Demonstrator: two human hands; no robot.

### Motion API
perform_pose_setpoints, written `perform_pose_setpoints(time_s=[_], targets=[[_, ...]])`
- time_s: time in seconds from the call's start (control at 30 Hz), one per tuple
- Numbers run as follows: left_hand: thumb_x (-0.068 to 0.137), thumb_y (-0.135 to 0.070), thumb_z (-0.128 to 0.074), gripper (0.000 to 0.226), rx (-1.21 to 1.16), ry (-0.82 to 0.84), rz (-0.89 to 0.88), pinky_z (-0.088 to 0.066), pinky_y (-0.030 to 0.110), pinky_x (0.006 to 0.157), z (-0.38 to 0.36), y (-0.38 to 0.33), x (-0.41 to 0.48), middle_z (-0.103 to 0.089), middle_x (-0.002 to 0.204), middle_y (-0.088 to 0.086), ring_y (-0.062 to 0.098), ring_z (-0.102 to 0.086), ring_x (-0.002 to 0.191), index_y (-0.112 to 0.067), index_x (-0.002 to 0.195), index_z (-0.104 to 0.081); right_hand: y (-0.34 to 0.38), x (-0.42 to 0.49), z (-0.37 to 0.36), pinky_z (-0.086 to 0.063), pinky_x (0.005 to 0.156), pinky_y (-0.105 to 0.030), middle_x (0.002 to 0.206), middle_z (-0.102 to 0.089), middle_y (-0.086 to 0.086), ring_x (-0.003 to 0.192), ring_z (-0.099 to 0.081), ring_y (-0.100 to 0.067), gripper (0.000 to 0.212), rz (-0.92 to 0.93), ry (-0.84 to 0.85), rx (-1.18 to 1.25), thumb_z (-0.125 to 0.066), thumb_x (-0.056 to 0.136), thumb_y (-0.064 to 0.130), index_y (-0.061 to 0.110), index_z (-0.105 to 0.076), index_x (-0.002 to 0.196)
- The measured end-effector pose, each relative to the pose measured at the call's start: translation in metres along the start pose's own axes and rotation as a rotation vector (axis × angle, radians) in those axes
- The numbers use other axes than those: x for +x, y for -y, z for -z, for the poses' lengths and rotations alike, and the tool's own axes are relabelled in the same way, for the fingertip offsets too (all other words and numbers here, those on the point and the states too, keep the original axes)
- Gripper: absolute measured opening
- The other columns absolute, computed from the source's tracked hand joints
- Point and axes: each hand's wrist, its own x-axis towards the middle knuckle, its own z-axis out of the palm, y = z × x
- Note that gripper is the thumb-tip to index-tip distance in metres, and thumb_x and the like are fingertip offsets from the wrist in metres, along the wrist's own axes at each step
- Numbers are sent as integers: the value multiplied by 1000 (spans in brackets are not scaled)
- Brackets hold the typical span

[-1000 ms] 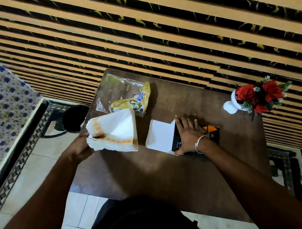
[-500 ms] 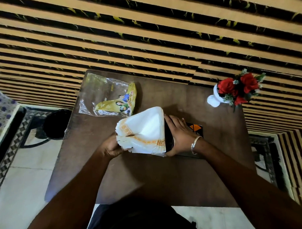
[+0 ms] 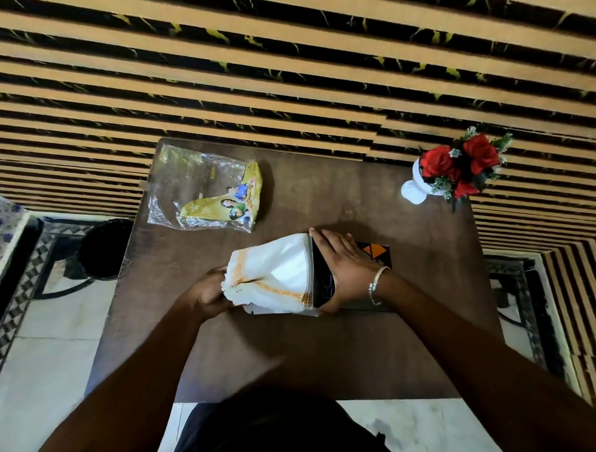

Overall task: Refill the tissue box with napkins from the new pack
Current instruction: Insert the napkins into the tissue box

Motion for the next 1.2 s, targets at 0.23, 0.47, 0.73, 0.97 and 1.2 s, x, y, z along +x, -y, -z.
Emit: perform_pose_setpoints(time_s=[0.23, 0.47, 0.73, 0.97, 1.2], targets=[[89, 18, -45, 28, 22, 77, -56, -55, 26, 45, 7, -11, -7, -73, 67, 12, 21, -70, 54, 0, 88, -67, 5, -1, -5, -3, 122, -54, 162, 0, -3, 152, 0, -27, 150, 9, -11, 5, -77, 44, 71, 27, 17, 152], [97, 13, -40, 28, 1, 67, -18, -56, 25, 46, -9, -2, 4, -73, 65, 4, 11, -70, 52, -3, 115, -54, 4, -4, -16, -3, 123, -53, 161, -4, -5, 150, -5, -29, 151, 7, -11, -85, -76, 43, 71, 24, 15, 153], [99, -8, -47, 21, -124, 46, 19, -61, 36, 58, -41, 13, 9, -74, 91, 13, 23, -73, 69, -4, 111, -65, 6, 1, -21, -2, 122, -56, 162, -2, -8, 151, -3, -33, 152, -6, 3, -103, -73, 42, 74, 22, 17, 153], [94, 3, -47, 36, -80, 30, -18, -61, 41, 67, -58, 18, 13, -70, 106, 17, 29, -68, 85, -8, 122, -66, 15, 4, -24, -1, 122, -57, 163, 1, -9, 151, -2, -33, 151, 6, 5, -138, -76, 45, 72, 19, 16, 153], [89, 5, -51, 31, 117, 85, -92, -56, 31, 61, -86, 16, 12, -69, 81, 4, 21, -65, 73, -15, 103, -69, 18, 5, -29, -3, 121, -59, 161, -7, -12, 149, -8, -35, 151, -3, -13, -150, -76, 45, 74, 17, 12, 154]])
